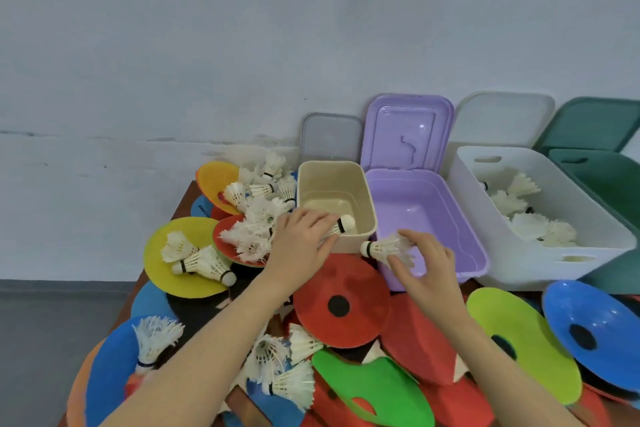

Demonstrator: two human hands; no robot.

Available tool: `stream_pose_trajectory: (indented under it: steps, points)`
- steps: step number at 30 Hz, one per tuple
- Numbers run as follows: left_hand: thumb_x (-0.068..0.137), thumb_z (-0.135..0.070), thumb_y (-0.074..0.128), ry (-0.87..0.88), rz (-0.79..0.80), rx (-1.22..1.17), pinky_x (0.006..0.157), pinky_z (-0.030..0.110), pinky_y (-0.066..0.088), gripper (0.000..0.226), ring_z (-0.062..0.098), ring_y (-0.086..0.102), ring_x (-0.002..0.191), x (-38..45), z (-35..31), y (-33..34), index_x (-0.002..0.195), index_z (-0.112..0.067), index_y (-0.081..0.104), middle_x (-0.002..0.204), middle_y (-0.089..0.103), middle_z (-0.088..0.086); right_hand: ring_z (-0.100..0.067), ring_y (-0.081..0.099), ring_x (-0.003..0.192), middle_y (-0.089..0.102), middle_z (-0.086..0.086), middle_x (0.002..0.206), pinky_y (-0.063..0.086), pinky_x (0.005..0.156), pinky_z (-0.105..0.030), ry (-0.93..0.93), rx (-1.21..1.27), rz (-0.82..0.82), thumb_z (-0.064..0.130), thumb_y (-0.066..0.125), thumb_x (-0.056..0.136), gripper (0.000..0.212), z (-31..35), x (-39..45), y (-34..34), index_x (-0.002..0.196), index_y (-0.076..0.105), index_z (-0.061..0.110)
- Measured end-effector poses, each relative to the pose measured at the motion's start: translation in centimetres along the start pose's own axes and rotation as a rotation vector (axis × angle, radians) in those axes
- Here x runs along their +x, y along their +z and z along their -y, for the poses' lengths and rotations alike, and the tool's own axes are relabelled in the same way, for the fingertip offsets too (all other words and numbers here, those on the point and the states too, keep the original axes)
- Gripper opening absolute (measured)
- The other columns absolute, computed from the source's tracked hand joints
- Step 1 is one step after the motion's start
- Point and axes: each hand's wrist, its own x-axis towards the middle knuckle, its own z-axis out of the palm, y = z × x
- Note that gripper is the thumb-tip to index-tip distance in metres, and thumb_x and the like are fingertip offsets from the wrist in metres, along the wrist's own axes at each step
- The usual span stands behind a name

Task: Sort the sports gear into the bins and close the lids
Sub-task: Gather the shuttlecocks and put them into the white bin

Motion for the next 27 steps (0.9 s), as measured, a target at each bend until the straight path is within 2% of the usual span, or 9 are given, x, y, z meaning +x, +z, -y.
stream_pose_trajectory:
  steps: [4,7,11,13,17,19,22,25,27]
  points:
    - [0.083,-0.036,0.050,0.024,0.000,-0.095,0.078,0.031,0.033,0.031,0.015,0.047,0.092,5.1,-4.8,4.3,0.108,-0.024,0.065,0.099,0.065,-0.007,-0.005,0.051,0.101,0.057,0.016,0.108,0.032,0.089,-0.026,0.002,-0.021,-0.041,0.048,0.053,0.077,0.045,-5.0,2.6,-4.9,0.113,0.058,0.021]
    - [0.084,-0.034,0.049,0.036,0.017,-0.127,0.076,0.026,0.030,0.032,0.014,0.045,0.091,8.8,-8.8,7.7,0.108,-0.022,0.066,0.099,0.065,-0.007,-0.007,0.051,0.101,0.057,0.015,0.106,0.029,0.084,-0.024,-0.006,-0.049,-0.067,0.046,0.052,0.078,0.044,-8.9,4.8,-8.7,0.113,0.058,0.020]
    - [0.085,-0.032,0.048,0.058,0.028,-0.188,0.073,0.034,0.038,0.031,0.019,0.051,0.089,13.8,-14.9,11.9,0.107,-0.020,0.065,0.098,0.065,-0.004,-0.015,0.054,0.101,0.059,0.008,0.107,0.037,0.087,-0.033,0.022,-0.089,-0.126,0.045,0.055,0.080,0.044,-14.7,7.6,-13.7,0.115,0.058,0.018]
    - [0.084,-0.033,0.047,0.053,0.058,-0.226,0.072,0.033,0.038,0.033,0.020,0.051,0.089,15.8,-17.9,14.1,0.106,-0.018,0.066,0.097,0.066,-0.002,-0.018,0.055,0.101,0.061,0.004,0.108,0.036,0.088,-0.033,0.061,-0.119,-0.148,0.037,0.060,0.080,0.041,-17.6,8.8,-15.9,0.115,0.058,0.017]
    - [0.081,-0.028,0.056,-0.026,0.176,-0.287,0.078,0.038,0.042,0.034,0.031,0.057,0.092,19.3,-22.7,18.8,0.108,-0.011,0.067,0.099,0.067,0.006,-0.025,0.055,0.107,0.061,-0.004,0.114,0.040,0.094,-0.040,0.150,-0.153,-0.112,0.021,0.069,0.083,0.038,-22.9,11.4,-19.1,0.118,0.058,0.011]
    - [0.080,-0.019,0.061,-0.087,0.248,-0.326,0.083,0.042,0.041,0.032,0.035,0.055,0.097,20.9,-24.2,21.0,0.110,-0.008,0.066,0.103,0.065,0.011,-0.022,0.054,0.108,0.060,-0.003,0.115,0.042,0.095,-0.040,0.210,-0.127,-0.056,0.022,0.068,0.083,0.038,-24.8,12.8,-19.9,0.118,0.057,0.011]
    - [0.083,-0.008,0.062,-0.073,0.339,-0.289,0.092,0.039,0.037,0.028,0.035,0.049,0.106,22.9,-25.1,23.9,0.111,-0.005,0.064,0.109,0.062,0.013,-0.017,0.053,0.110,0.060,0.000,0.116,0.039,0.096,-0.032,0.242,-0.146,0.044,0.026,0.066,0.085,0.038,-27.4,14.9,-19.9,0.119,0.057,0.013]
    - [0.086,-0.004,0.057,-0.121,0.314,-0.293,0.099,0.038,0.034,0.029,0.030,0.043,0.115,24.9,-25.0,25.7,0.114,-0.004,0.060,0.115,0.058,0.011,-0.018,0.052,0.112,0.057,-0.001,0.119,0.038,0.095,-0.029,0.249,-0.135,0.044,0.024,0.064,0.086,0.038,-29.3,16.7,-19.2,0.121,0.054,0.013]
    - [0.089,-0.007,0.053,-0.134,0.340,-0.261,0.108,0.043,0.024,0.039,0.030,0.033,0.130,26.3,-24.9,26.4,0.128,-0.006,0.051,0.133,0.048,0.011,-0.019,0.048,0.118,0.053,-0.003,0.126,0.038,0.098,-0.031,0.265,-0.131,0.042,0.027,0.063,0.087,0.044,-30.4,17.9,-18.6,0.126,0.050,0.012]
